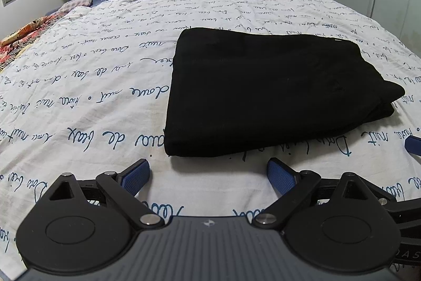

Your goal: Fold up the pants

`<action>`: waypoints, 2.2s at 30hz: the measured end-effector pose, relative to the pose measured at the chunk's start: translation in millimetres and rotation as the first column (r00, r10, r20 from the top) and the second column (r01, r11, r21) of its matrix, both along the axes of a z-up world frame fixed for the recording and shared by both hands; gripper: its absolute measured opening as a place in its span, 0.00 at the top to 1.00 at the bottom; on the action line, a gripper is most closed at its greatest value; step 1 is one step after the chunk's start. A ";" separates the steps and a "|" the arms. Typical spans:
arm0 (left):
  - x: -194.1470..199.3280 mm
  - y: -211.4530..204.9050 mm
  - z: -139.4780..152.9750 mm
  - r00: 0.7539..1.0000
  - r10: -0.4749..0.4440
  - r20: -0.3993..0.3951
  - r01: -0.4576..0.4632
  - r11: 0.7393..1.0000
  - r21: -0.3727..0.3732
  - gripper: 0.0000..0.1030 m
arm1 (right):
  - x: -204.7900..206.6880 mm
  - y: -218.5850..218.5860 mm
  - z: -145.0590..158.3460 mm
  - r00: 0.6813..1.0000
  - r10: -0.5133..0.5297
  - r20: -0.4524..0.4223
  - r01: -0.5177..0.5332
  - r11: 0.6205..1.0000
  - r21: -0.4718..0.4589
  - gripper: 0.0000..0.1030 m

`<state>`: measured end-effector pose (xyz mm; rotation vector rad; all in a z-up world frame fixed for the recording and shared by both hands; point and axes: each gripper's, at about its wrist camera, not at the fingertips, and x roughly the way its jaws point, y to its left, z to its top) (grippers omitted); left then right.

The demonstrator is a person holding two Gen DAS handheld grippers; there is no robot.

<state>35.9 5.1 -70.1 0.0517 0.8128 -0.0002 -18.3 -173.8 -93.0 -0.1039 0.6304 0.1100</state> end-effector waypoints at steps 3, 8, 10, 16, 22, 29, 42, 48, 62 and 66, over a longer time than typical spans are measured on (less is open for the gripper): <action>0.2 -0.8 -0.8 1.000 0.000 0.001 0.000 1.000 0.004 0.05 | 0.0 0.0 0.0 1.000 0.000 -0.001 0.000 1.000 0.000 0.00; 0.2 -0.9 -0.9 1.000 0.000 0.000 0.000 1.000 0.004 0.05 | -0.2 1.0 -0.5 1.000 -0.001 -0.002 0.001 1.000 0.000 0.00; 0.0 -0.5 -1.2 1.000 0.001 -0.001 -0.001 1.000 0.002 0.05 | -0.3 1.1 -0.6 1.000 -0.001 -0.001 0.001 1.000 0.000 0.00; -0.8 0.0 -1.3 1.000 -0.001 -0.002 0.001 1.000 0.002 0.05 | -0.6 1.2 -1.9 1.000 -0.004 -0.001 0.004 1.000 -0.001 0.00; -2.7 6.4 5.3 1.000 0.003 0.003 -0.003 1.000 -0.030 0.05 | 1.7 -0.7 1.7 1.000 0.000 -0.012 0.000 1.000 0.000 0.00; 4.1 41.8 23.6 0.998 0.062 0.023 -0.059 0.991 -0.123 0.05 | -1.5 -20.5 25.4 0.996 0.018 0.084 -0.020 0.999 0.030 0.00; 7.9 61.5 30.3 0.993 0.091 0.076 -0.087 0.995 -0.057 0.05 | 34.7 -55.4 31.0 0.998 -0.018 0.057 0.008 0.984 0.175 0.00; 12.1 72.6 29.0 0.993 0.101 0.063 -0.096 0.992 -0.078 0.05 | 56.8 -85.0 16.1 0.996 -0.085 -0.030 0.090 0.912 0.399 0.07; 17.6 60.8 31.2 0.995 0.073 0.071 -0.072 0.997 -0.017 0.05 | 58.3 -99.4 7.2 0.992 -0.112 -0.063 0.128 0.900 0.416 0.69; 17.6 57.9 34.0 0.995 0.068 0.077 -0.068 0.998 -0.009 0.05 | 42.0 -88.5 18.3 0.991 -0.134 0.007 0.127 0.950 0.284 0.56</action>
